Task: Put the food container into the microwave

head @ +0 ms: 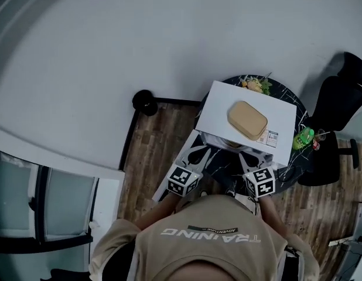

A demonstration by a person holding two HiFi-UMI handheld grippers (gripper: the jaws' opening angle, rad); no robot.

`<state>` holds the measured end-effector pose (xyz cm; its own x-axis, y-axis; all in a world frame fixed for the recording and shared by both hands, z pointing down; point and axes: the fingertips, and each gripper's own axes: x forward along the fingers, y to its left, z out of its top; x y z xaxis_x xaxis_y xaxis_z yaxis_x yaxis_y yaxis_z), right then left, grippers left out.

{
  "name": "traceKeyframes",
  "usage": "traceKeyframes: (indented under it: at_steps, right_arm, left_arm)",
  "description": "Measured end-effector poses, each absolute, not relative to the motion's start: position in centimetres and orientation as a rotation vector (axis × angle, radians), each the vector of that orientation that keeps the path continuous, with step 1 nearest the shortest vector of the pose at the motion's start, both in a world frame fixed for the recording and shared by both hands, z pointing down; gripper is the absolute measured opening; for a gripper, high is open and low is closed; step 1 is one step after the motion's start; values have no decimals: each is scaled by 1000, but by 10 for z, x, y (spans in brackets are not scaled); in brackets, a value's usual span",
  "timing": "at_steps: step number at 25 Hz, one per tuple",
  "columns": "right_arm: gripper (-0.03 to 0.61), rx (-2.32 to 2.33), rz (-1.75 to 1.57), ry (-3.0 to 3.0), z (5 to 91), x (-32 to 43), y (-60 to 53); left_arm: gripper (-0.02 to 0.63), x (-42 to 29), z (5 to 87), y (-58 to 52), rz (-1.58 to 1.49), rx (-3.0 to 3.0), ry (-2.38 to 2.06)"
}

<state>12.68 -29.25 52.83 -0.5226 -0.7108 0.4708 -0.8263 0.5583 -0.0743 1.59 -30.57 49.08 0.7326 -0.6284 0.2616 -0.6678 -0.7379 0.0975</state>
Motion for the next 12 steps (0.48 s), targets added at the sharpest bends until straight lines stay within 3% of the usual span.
traceKeyframes:
  at_steps: [12]
  right_arm:
    - [11,1304,276,-2496,485,111,-319]
  left_arm:
    - [3,-11,466,-328,211,2749,-1144]
